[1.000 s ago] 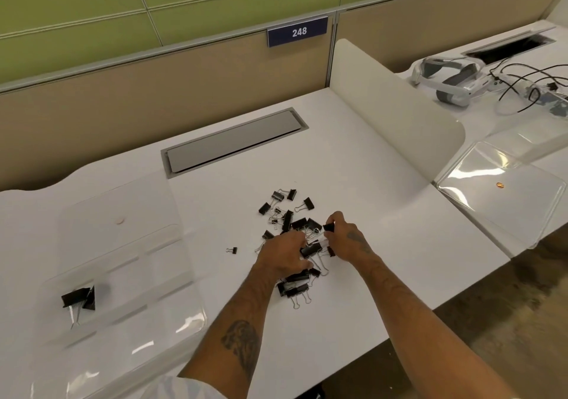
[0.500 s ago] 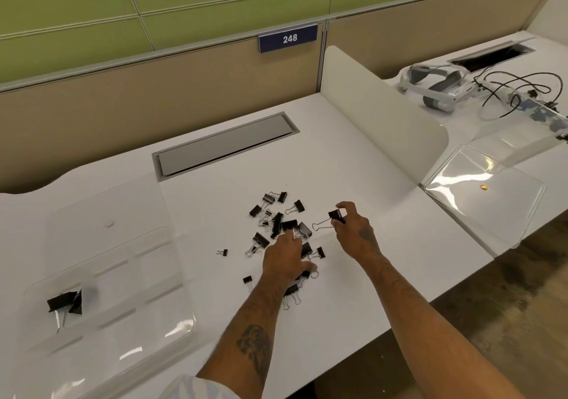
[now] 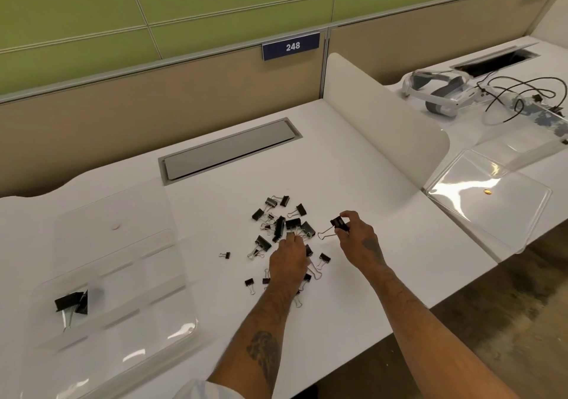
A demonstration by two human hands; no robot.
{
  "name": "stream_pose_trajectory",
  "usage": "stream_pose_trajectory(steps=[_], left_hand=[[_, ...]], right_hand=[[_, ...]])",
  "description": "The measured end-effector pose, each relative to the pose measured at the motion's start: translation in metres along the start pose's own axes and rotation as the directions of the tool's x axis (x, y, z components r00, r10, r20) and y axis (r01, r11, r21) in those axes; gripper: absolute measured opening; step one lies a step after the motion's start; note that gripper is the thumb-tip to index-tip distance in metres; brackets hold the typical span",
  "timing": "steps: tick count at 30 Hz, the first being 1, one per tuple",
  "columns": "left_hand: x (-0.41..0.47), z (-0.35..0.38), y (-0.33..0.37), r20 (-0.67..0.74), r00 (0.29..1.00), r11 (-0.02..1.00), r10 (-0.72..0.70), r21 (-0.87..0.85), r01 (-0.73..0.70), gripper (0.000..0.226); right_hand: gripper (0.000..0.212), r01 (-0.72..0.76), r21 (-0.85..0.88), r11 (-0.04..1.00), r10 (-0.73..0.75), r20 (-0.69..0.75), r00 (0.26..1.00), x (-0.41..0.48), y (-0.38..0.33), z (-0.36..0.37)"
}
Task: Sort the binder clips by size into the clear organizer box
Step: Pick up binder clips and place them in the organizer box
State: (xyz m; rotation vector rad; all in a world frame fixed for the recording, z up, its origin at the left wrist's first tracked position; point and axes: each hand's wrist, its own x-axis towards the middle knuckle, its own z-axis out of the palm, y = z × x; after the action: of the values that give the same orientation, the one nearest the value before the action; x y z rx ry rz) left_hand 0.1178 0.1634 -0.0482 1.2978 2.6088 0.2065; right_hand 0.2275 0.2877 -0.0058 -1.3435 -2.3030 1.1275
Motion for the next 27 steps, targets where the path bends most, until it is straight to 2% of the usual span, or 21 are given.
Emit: stream_pose_trajectory(steps=[3, 7, 10, 12, 14, 16, 23, 27], left_hand=[[0.001, -0.002, -0.001, -0.021, 1.000, 1.000, -0.009, 0.003, 0.009, 0.047], [0.004, -0.007, -0.003, -0.058, 0.997, 0.999, 0.054, 0.003, -0.054, 0.030], [0.008, -0.017, -0.012, -0.085, 0.994, 0.994, 0.063, -0.081, -0.070, 0.030], [0.012, -0.025, -0.021, -0.096, 0.995, 0.974, 0.038, -0.217, -0.058, 0.037], [0.015, -0.036, -0.033, -0.101, 0.995, 0.908, -0.022, -0.418, -0.022, 0.042], [0.017, -0.048, -0.046, -0.114, 0.990, 0.838, -0.087, -0.545, 0.011, 0.041], [0.000, -0.082, -0.094, -0.132, 0.960, 0.687, -0.247, -0.723, 0.078, 0.029], [-0.028, -0.098, -0.125, -0.093, 0.923, 0.491, -0.373, -0.864, 0.111, 0.033]], right_hand=[[0.029, -0.006, -0.003, 1.000, 0.006, 0.000, 1.000, 0.000, 0.002, 0.000], [0.026, 0.018, -0.008, 1.000, -0.018, -0.015, 1.000, 0.001, 0.002, 0.000], [0.027, 0.046, -0.043, 0.998, -0.047, -0.024, 0.999, 0.003, -0.001, 0.000], [0.029, 0.084, -0.077, 0.993, -0.087, -0.039, 0.995, 0.006, -0.004, 0.001], [0.031, 0.121, -0.108, 0.987, -0.127, -0.045, 0.991, 0.008, -0.009, 0.005], [0.033, 0.150, -0.135, 0.980, -0.156, -0.038, 0.987, 0.010, -0.016, 0.009], [0.030, 0.255, -0.037, 0.966, -0.252, 0.060, 0.966, 0.013, -0.053, 0.038], [0.029, 0.298, 0.026, 0.954, -0.298, 0.133, 0.945, 0.008, -0.083, 0.067]])
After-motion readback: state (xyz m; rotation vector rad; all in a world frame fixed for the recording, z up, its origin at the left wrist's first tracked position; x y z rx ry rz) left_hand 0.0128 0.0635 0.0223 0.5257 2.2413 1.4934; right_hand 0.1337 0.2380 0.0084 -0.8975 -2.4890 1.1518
